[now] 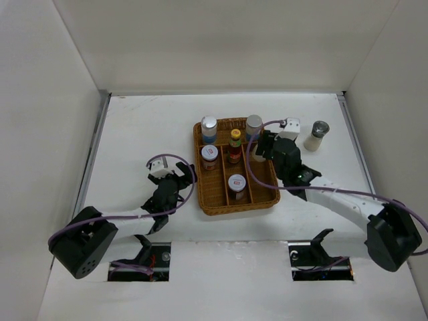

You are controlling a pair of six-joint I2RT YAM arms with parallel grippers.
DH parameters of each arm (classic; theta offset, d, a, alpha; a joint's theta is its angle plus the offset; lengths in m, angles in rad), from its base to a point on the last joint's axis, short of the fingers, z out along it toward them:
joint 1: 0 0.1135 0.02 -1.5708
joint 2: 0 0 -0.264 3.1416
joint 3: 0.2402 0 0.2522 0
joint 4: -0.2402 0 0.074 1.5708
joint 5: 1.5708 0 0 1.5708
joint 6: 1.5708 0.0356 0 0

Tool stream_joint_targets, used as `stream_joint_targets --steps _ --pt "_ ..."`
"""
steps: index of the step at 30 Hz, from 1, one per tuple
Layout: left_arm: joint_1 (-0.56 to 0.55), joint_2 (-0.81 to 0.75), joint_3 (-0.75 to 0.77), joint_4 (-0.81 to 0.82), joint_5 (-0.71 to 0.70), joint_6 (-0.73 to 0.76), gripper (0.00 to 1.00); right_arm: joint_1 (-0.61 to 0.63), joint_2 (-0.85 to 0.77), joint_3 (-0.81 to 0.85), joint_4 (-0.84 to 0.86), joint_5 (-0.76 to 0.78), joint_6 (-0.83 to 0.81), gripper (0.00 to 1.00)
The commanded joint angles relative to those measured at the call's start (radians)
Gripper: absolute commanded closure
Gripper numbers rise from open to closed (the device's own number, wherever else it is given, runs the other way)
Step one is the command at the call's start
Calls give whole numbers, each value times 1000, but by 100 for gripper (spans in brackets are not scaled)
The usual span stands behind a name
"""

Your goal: Organize the condiment bottles

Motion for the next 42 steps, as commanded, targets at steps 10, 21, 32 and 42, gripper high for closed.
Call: stream_joint_targets --steps 10,21,32,42 --pt "5 -6 34 62 15 -17 7 12 261 81 155 -17 -18 31" --pt "-6 -12 32 72 31 -22 7 -231 -118 32 38 -18 21 0" --pt "-8 -1 32 72 31 -22 7 -635 210 234 -120 -190 -4 0" --pt "-1 28 34 89 35 -25 7 -691 408 318 -5 -305 -23 0"
